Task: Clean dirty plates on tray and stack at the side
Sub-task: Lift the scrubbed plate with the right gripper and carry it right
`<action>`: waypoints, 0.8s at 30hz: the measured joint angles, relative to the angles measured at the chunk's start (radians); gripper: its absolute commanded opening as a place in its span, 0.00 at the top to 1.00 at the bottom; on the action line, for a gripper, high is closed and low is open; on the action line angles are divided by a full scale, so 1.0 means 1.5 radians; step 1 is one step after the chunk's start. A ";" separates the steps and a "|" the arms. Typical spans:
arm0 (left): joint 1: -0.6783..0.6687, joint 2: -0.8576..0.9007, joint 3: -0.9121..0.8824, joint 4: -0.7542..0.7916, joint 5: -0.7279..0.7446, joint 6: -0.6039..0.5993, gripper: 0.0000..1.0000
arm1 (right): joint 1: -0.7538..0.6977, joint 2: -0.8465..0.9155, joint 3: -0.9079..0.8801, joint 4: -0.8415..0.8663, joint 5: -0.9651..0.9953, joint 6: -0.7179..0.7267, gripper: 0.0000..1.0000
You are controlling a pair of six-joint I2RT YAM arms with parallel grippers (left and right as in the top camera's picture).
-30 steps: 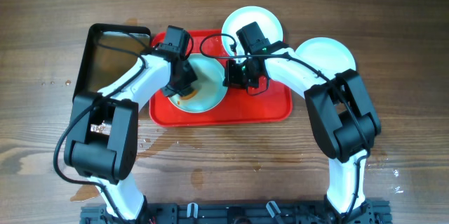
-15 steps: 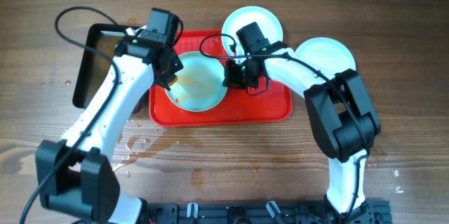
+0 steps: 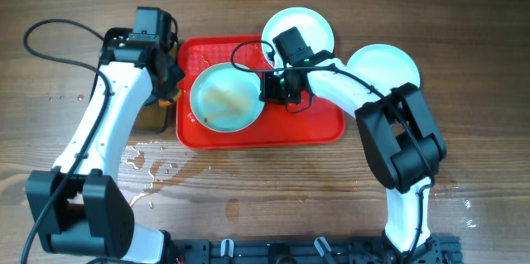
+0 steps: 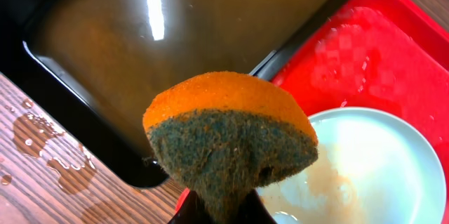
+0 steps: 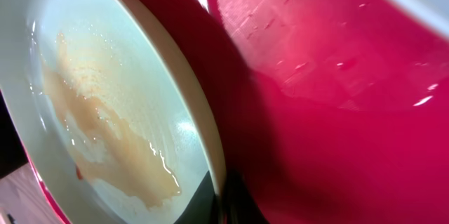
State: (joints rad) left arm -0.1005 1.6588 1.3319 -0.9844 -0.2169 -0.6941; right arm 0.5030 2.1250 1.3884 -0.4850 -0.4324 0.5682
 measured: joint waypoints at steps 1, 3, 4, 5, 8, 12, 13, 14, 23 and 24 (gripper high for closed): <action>0.002 0.000 0.000 0.000 0.000 0.000 0.96 | 0.001 0.000 0.000 0.000 0.002 0.000 0.96; 0.003 0.001 0.000 0.000 0.001 0.000 0.96 | 0.003 0.000 0.001 -0.004 0.002 0.000 0.96; 0.003 0.001 0.000 0.000 0.001 0.000 0.96 | 0.002 0.000 0.001 -0.007 0.002 0.000 0.96; 0.003 0.001 0.000 0.000 0.001 0.000 0.96 | 0.001 -0.001 0.001 -0.011 0.002 0.000 0.96; 0.003 0.003 0.000 0.000 0.001 0.000 0.96 | -0.012 -0.017 0.001 -0.045 0.030 -0.013 0.96; 0.003 0.004 0.000 0.001 0.006 0.000 0.96 | -0.028 -0.078 0.000 -0.086 0.119 -0.033 0.96; 0.003 0.004 0.000 0.001 0.007 0.000 0.96 | -0.030 -0.099 0.000 -0.092 0.144 -0.041 0.96; 0.003 0.004 0.000 0.002 0.009 0.000 0.96 | -0.031 -0.130 0.000 -0.099 0.182 -0.050 0.96; 0.003 0.005 0.000 0.019 0.039 0.000 0.96 | 0.036 -0.257 0.000 -0.128 0.523 -0.140 0.96; 0.003 0.006 0.000 0.019 0.040 0.000 0.96 | 0.048 -0.257 0.000 -0.130 0.559 -0.147 0.96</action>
State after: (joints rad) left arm -0.0959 1.6684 1.3319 -0.9558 -0.1570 -0.6941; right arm 0.5751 1.7393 1.3884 -0.6804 0.4057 0.3481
